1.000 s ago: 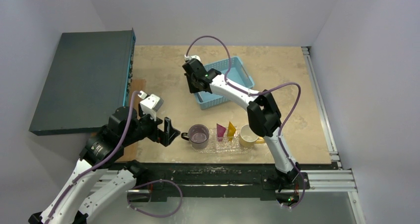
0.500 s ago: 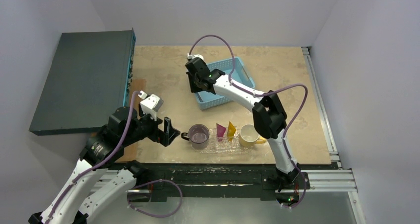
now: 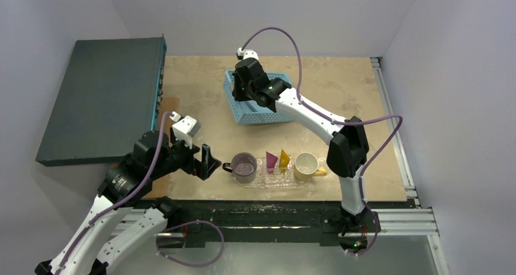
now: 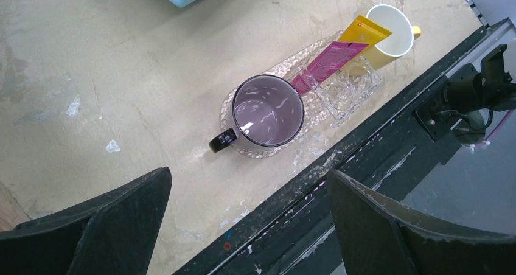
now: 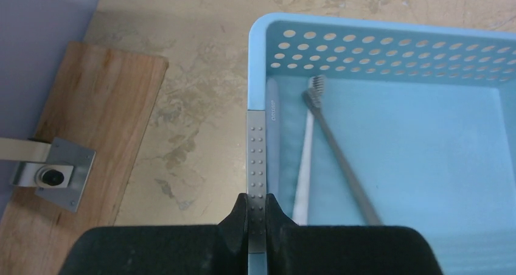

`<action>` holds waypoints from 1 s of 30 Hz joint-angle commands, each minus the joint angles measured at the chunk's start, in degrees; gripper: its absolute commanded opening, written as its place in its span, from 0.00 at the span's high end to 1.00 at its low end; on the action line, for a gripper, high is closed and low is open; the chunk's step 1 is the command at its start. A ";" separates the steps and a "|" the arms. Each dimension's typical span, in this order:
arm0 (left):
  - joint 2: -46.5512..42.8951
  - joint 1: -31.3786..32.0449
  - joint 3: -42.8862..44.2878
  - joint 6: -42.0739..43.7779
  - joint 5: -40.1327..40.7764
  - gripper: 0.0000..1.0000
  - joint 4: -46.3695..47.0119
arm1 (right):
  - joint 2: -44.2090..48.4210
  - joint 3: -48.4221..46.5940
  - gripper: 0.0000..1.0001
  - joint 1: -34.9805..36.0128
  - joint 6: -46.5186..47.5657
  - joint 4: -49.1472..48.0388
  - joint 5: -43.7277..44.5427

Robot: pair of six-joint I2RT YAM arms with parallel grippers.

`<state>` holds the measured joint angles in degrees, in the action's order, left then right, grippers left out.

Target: Prepare toiletry sets of a toothbrush and toothpaste on the tray

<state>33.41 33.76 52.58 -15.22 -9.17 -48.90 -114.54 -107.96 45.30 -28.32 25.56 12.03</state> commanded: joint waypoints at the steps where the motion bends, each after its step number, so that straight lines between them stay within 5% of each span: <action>1: -0.12 -0.28 0.07 1.25 -0.32 0.00 1.27 | -0.86 0.42 1.00 -0.21 -1.03 -1.94 -1.14; 17: 0.21 -0.29 0.03 1.25 -0.50 0.00 1.32 | -6.19 3.54 1.00 -0.21 0.20 -1.81 -0.87; 23: 0.68 -0.31 0.07 1.25 -0.33 0.00 1.26 | -5.42 3.18 0.76 -0.21 1.45 -1.57 0.20; 30: 1.03 -0.36 0.08 1.32 -0.15 0.00 1.17 | -4.12 0.93 0.66 -0.30 2.94 -0.30 1.07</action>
<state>34.13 33.76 52.58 -15.22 -9.19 -48.93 -121.62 -104.47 45.30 -26.85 25.23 11.25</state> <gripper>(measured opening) 0.998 0.322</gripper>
